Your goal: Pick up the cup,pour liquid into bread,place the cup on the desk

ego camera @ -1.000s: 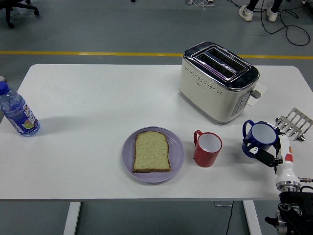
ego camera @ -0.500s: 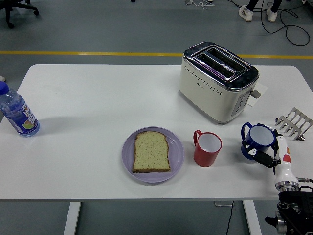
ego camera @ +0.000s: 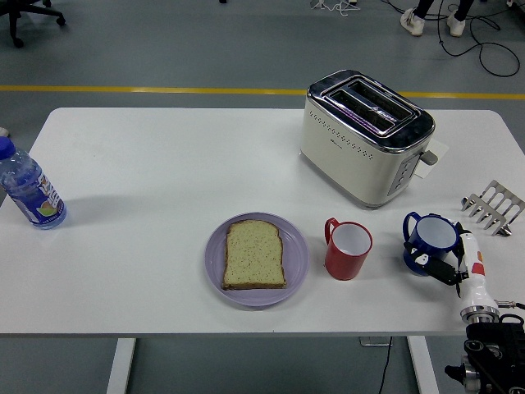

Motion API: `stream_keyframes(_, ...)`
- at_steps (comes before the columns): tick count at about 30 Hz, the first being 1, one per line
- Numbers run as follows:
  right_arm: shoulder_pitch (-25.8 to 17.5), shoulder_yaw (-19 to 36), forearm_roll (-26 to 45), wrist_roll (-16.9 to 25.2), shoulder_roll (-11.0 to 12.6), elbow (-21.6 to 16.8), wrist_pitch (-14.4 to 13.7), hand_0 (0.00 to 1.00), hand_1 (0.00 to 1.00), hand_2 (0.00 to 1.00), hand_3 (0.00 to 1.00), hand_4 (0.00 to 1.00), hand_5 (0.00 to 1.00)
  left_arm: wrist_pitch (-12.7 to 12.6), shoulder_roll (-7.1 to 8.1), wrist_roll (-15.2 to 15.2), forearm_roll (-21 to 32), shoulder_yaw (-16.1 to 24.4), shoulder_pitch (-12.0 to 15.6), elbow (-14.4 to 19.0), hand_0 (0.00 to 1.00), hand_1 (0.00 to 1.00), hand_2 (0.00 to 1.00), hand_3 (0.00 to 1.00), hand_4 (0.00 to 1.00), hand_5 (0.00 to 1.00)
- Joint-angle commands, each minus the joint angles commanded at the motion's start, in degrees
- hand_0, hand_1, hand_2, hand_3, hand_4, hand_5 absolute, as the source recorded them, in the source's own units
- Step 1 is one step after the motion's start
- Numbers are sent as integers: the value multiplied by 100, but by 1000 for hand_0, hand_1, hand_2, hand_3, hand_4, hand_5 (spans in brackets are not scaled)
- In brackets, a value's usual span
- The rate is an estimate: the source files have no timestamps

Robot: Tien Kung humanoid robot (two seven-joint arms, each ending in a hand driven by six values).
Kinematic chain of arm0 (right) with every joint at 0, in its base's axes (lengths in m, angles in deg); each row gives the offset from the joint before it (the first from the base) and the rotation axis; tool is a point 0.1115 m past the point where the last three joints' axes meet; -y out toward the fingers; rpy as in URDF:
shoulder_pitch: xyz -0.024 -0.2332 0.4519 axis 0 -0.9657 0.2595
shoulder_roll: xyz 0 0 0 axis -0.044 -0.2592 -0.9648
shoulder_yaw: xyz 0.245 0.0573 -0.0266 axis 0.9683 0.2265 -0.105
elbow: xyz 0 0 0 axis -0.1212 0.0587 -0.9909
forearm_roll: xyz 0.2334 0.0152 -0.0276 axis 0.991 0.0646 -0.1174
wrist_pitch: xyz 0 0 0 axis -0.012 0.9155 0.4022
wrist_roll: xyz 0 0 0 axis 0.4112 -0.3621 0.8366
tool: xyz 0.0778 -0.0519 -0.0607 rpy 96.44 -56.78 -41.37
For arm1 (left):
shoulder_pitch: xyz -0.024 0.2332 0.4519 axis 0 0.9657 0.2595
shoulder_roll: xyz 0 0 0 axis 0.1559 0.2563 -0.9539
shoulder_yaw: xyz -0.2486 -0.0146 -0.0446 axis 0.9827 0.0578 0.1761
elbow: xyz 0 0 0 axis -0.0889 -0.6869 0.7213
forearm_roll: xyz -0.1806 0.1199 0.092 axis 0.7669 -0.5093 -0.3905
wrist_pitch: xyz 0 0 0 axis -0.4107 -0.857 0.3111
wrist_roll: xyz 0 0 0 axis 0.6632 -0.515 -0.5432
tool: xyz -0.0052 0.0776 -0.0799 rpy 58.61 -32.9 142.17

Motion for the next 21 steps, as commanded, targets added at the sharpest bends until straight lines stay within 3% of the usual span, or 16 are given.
stream_keyframes(1, 0, 14, -44, -21, -4, 1, 7, 499, 401, 551, 649, 694, 2, -1, 1, -1, 3, -6, 1, -2, 639, 649, 662, 562, 327, 834)
stream_keyframes(2, -3, 33, -90, -43, -6, -11, 15, 460, 401, 552, 742, 712, 2, 0, 3, -1, -2, 1, 3, 4, 638, 648, 662, 562, 328, 834)
stream_keyframes(7, -3, 81, -214, -91, -8, -34, 39, 460, 401, 552, 742, 712, 2, 0, -5, -2, -9, 18, 1, 7, 638, 648, 662, 562, 328, 834)
stream_keyframes(8, -4, 88, -221, -75, -10, -40, 39, 444, 398, 554, 857, 763, 2, 2, -6, -2, -10, 20, 1, 10, 638, 649, 660, 563, 329, 835)
stream_keyframes(13, 1, 111, -252, -42, -26, -51, 46, 444, 398, 554, 857, 763, 2, 1, -4, -3, -17, 44, -6, 8, 638, 649, 660, 563, 329, 835)
stream_keyframes(14, 3, 115, -262, -45, -28, -51, 50, 458, 391, 566, 929, 801, 2, 1, -2, -2, -22, 50, -9, 9, 638, 648, 661, 562, 331, 835)
stream_keyframes(21, 17, 141, -318, -83, -33, -43, 78, 469, 394, 580, 956, 812, 2, 0, 5, 0, -44, 84, -39, 8, 637, 648, 661, 562, 333, 838)
